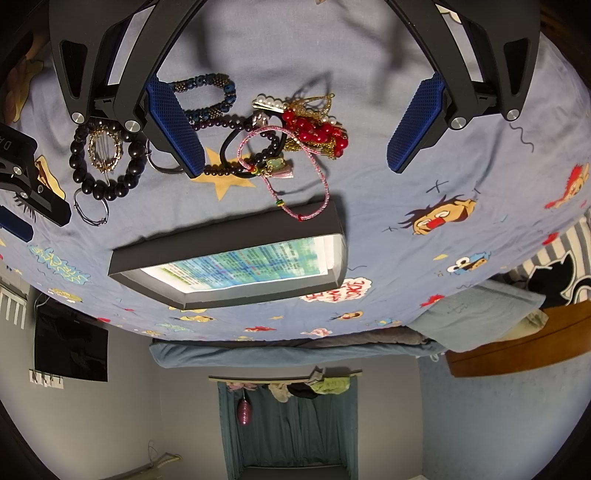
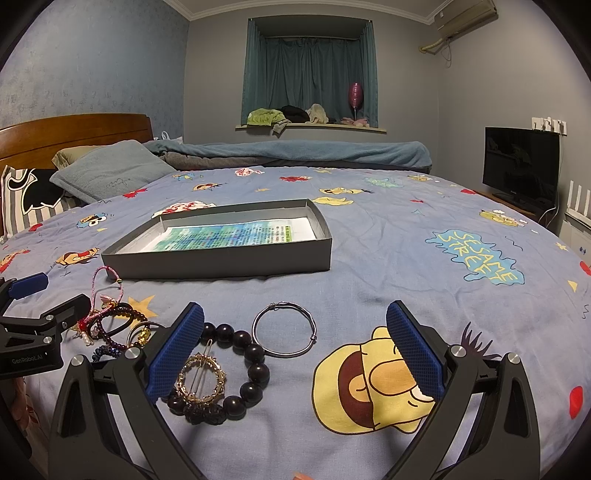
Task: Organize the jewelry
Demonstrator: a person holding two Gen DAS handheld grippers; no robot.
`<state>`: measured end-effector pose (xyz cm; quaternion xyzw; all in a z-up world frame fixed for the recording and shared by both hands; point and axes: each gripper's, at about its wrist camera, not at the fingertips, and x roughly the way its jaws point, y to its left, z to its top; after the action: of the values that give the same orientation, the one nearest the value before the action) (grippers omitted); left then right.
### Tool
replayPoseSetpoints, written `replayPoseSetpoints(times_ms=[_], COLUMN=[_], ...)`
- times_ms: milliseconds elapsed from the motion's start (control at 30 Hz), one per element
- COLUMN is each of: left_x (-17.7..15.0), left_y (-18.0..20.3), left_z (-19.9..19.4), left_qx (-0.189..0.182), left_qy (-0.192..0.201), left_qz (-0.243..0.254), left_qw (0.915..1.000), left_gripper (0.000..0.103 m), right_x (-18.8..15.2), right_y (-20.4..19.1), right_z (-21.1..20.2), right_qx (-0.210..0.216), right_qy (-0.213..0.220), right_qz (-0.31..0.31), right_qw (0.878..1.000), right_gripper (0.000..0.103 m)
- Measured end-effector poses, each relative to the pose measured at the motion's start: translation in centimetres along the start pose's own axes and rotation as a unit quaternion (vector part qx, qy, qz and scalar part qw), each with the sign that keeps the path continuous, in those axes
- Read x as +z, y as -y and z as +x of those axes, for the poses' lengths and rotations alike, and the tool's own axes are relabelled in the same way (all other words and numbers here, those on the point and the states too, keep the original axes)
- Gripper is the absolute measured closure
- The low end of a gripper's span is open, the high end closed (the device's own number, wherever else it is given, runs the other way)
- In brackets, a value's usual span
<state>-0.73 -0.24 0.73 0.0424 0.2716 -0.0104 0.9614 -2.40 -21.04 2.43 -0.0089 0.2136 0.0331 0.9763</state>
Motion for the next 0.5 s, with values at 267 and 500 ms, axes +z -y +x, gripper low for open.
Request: replayPoseSetpoints(times_ms=[267,500], left_x=[0.5,1.3], left_y=[-1.1,-3.0], left_z=[-0.2,0.7], left_qx=[0.0,-0.017], left_qy=[0.01,-0.001], left_qz=[-0.007,-0.018], left_qw=[0.9999,0.9997], left_gripper=[0.005,0.005], right_x=[0.1,0.4], right_y=[0.5,1.3], right_z=[0.4,1.1], right_qx=[-0.001,-0.007], right_qy=[-0.01,-0.019], right_qz=[0.007,0.016], right_qw=[1.0,1.0], right_gripper=[0.005,0.005])
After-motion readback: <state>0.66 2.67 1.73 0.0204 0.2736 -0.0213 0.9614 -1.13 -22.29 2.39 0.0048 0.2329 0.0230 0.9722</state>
